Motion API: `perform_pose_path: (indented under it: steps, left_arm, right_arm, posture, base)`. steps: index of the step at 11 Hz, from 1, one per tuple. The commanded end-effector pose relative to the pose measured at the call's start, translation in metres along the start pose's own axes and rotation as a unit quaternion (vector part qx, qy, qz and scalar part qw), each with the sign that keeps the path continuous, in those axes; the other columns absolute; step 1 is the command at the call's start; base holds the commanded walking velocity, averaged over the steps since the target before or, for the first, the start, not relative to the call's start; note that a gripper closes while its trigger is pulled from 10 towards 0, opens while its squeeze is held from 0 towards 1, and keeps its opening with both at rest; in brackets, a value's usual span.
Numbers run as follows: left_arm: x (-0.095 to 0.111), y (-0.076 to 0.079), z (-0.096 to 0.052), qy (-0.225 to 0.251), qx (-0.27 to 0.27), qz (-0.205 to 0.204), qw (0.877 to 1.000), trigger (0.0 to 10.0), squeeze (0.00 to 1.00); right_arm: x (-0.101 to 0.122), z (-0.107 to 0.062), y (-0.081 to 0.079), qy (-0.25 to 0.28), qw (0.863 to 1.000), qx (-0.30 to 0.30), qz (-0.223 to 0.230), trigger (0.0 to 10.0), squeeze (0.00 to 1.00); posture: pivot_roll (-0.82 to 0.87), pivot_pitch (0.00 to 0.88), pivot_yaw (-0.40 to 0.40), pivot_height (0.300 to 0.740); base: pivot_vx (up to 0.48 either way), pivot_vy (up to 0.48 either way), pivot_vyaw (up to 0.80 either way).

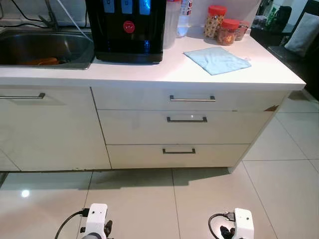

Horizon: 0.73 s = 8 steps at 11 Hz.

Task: Kitchen organization

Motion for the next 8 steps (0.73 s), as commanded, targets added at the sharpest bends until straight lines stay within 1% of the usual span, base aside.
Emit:
perform_pose_path:
  steps: [1, 8]
  left_arm:
    - [-0.001, 0.0, -0.0001, -0.002, 0.001, 0.0, 1.0, 10.0, 0.0]
    - [0.0007, 0.0021, 0.0006, -0.001, -0.001, -0.004, 1.0, 10.0, 0.0]
  right_arm:
    - [-0.0042, -0.0008, 0.0014, -0.007, 1.0, -0.002, 0.005, 10.0, 0.0]
    - [-0.0054, -0.0011, 0.0011, -0.008, 1.0, -0.001, 0.01, 10.0, 0.0]
  posture:
    - [0.17, 0.006, -0.054, 0.74]
    - [0.17, 0.007, -0.054, 0.74]
  base:
    - [0.0, 0.0, 0.0]
    - [0.0, 0.0, 0.0]
Point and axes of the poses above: a point about 5 cm out from each wrist's last joint towards the gripper, its own z axis pointing out of the wrist towards the gripper, its own x axis along the axis of the wrist's last joint, y = z × x, the point moved 4 cm from there along z, pointing out of the wrist towards the gripper, and after that the axes turned 15 degrees about -z, right-handed, at the moved point
